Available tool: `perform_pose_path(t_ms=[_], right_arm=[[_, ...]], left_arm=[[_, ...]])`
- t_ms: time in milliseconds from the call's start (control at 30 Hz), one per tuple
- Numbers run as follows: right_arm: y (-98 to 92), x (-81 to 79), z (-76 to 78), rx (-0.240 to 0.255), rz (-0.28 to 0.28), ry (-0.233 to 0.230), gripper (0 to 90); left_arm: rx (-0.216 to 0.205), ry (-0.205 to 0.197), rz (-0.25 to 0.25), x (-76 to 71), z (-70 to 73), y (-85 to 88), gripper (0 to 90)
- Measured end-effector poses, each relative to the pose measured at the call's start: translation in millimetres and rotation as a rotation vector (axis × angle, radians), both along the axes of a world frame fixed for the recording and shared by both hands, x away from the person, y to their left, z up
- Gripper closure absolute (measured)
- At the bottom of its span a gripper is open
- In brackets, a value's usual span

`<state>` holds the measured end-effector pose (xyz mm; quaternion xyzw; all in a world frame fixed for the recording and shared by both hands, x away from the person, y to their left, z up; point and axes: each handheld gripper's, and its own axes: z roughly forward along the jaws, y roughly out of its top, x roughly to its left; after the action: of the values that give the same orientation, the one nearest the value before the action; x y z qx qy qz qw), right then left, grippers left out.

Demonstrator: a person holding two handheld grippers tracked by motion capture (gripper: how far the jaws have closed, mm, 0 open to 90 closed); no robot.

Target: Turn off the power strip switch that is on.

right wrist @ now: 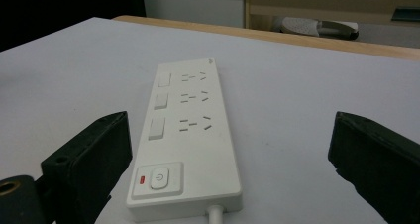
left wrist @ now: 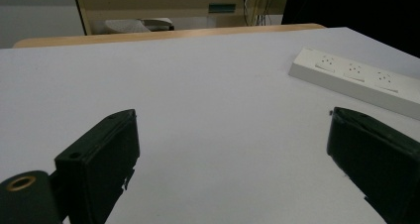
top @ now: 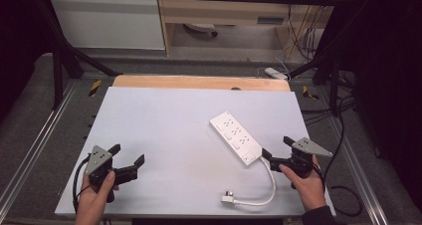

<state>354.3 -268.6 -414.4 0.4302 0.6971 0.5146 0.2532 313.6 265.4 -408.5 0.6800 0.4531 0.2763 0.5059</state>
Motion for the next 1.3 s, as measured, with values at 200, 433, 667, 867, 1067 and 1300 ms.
perform_pose_path(t_ms=[200,433,667,867,1067,1300], right_arm=[[6.8,1.0,5.4,-0.006,0.013,0.003,2.3],[18.8,7.1,11.6,-0.016,0.041,0.008,2.9],[30.5,20.7,17.4,-0.021,0.062,0.030,3.6],[40.7,32.9,22.1,-0.044,0.074,0.041,3.9],[54.2,44.9,31.3,-0.057,0.089,0.038,7.2],[66.9,58.7,39.7,-0.082,0.093,0.042,12.6]], left_arm=[[0.005,0.012,0.005,0.8,-1.1,-0.2,4.3],[0.003,0.014,0.003,0.7,-1.3,-0.4,4.3],[0.005,0.018,0.000,1.1,-1.9,-1.0,4.4],[0.016,0.032,-0.003,1.6,-3.1,-2.2,4.4],[0.020,0.033,-0.006,1.6,-3.1,-2.2,4.4],[0.023,0.034,-0.008,1.8,-3.4,-2.2,4.4]])
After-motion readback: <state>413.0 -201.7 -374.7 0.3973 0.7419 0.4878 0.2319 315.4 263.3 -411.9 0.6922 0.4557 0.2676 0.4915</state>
